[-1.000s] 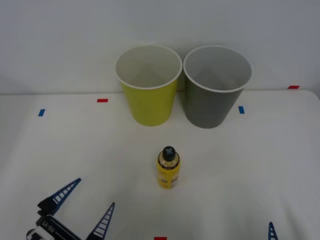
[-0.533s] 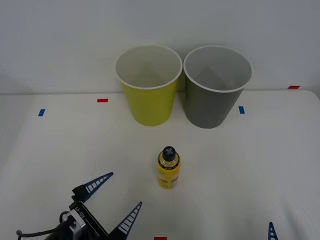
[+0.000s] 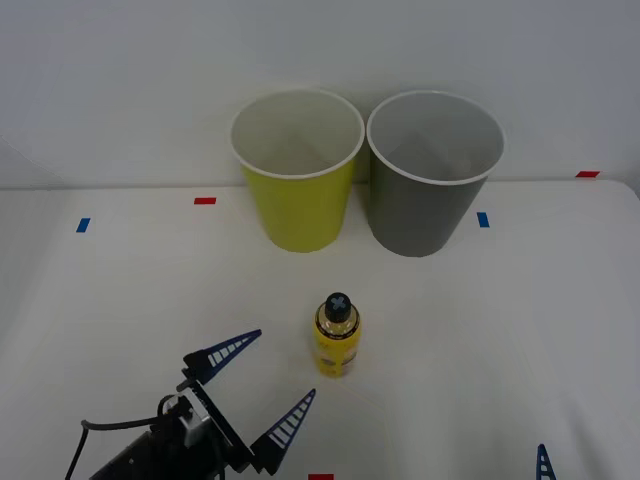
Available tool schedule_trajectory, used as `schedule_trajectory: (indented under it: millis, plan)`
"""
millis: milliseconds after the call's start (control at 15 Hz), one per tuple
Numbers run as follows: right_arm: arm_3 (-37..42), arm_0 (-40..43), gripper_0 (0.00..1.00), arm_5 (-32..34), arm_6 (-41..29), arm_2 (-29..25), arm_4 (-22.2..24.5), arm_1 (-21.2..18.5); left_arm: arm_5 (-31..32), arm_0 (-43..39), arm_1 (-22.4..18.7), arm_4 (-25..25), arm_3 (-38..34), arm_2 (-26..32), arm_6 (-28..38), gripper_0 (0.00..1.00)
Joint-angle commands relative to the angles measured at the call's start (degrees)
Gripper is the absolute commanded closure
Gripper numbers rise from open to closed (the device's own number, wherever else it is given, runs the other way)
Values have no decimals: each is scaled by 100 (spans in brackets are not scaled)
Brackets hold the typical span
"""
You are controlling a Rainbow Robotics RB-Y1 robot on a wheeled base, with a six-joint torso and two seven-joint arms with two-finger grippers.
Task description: Put cans in the gray bin and PET bottles in the light green bin.
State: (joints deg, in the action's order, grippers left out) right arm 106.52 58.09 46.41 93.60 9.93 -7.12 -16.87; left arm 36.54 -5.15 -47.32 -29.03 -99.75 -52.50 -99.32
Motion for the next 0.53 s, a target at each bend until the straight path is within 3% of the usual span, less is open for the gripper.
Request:
schedule_trajectory:
  millis: [67, 533]
  plan:
    - [0, 0, 0, 0, 0, 0, 0, 0, -244, 75, 329, -68, 8, -6, -8, 0]
    - [0, 0, 0, 0, 0, 0, 0, 0, -341, 550, 979, -77, 571, -6, -61, 0]
